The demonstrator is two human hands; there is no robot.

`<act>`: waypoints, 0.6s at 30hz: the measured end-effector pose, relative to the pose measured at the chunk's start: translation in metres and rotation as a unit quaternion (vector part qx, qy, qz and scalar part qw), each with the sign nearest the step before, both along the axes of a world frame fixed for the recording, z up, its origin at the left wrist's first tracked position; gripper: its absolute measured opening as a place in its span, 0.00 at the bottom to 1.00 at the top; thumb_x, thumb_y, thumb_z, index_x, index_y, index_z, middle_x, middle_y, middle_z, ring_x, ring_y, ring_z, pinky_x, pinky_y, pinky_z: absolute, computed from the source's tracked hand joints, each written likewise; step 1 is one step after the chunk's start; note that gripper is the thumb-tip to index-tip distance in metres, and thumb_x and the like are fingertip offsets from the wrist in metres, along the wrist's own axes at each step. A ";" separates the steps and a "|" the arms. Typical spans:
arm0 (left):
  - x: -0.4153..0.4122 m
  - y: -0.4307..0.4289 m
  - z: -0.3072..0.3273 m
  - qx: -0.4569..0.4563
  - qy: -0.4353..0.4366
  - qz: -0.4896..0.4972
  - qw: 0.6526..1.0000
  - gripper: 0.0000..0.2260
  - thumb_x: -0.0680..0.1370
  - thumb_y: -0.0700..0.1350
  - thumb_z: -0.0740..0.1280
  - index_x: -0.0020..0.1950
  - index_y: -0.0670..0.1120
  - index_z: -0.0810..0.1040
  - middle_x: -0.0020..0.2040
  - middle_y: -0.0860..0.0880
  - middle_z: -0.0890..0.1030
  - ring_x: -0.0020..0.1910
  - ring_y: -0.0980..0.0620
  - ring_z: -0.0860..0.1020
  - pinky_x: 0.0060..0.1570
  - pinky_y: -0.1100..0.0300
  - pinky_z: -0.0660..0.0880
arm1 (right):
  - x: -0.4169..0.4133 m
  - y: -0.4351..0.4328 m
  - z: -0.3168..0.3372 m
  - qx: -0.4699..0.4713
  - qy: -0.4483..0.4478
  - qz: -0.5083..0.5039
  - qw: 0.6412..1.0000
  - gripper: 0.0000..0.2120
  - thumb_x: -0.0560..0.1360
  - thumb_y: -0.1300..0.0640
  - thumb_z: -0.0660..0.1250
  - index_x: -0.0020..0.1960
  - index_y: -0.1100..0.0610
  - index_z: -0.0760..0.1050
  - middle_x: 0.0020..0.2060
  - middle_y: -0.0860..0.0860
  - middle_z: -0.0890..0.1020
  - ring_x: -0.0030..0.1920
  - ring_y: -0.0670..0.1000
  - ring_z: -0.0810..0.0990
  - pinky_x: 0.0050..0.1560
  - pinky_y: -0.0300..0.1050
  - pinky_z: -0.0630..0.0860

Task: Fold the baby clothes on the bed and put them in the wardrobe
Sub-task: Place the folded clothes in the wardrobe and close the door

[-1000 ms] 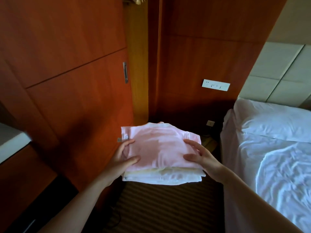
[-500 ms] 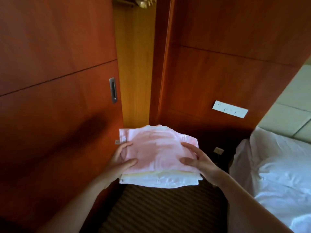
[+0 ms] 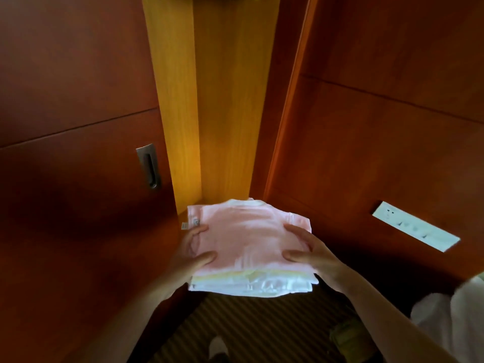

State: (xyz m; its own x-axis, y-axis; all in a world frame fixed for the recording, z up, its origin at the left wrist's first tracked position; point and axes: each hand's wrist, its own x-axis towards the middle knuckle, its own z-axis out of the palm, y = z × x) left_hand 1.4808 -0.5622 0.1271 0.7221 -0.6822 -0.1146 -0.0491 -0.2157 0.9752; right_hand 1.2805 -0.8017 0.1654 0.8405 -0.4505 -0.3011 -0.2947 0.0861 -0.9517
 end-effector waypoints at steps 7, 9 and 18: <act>0.091 -0.121 -0.023 -0.037 0.021 0.057 0.997 0.24 0.72 0.27 0.70 0.65 0.43 0.72 0.57 0.59 0.71 0.52 0.74 0.74 0.43 0.78 0.71 | 0.121 -0.130 -0.028 -0.005 0.003 0.030 1.000 0.38 0.58 0.54 0.82 0.65 0.42 0.74 0.63 0.48 0.76 0.59 0.48 0.80 0.59 0.46 0.78; 0.124 -0.151 -0.028 -0.028 0.021 0.068 0.997 0.25 0.72 0.28 0.71 0.66 0.44 0.72 0.60 0.56 0.72 0.56 0.65 0.74 0.47 0.77 0.71 | 0.157 -0.164 -0.031 -0.009 0.002 0.035 0.999 0.38 0.58 0.55 0.82 0.65 0.42 0.75 0.63 0.47 0.76 0.59 0.46 0.80 0.56 0.42 0.78; 0.229 -0.225 -0.022 -0.058 0.004 0.150 0.987 0.26 0.71 0.31 0.74 0.65 0.47 0.73 0.64 0.58 0.72 0.57 0.71 0.72 0.51 0.76 0.71 | 0.304 -0.261 -0.017 -0.027 -0.002 0.124 0.992 0.33 0.67 0.62 0.77 0.67 0.42 0.72 0.61 0.43 0.74 0.57 0.42 0.78 0.49 0.33 0.77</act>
State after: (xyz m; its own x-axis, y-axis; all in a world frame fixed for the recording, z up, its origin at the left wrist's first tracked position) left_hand 1.7098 -0.7874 0.1047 0.8929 -0.4470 -0.0546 0.0077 -0.1061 0.9943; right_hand 1.5840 -1.0629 0.1485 0.9288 -0.2444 -0.2787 -0.2969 -0.0401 -0.9541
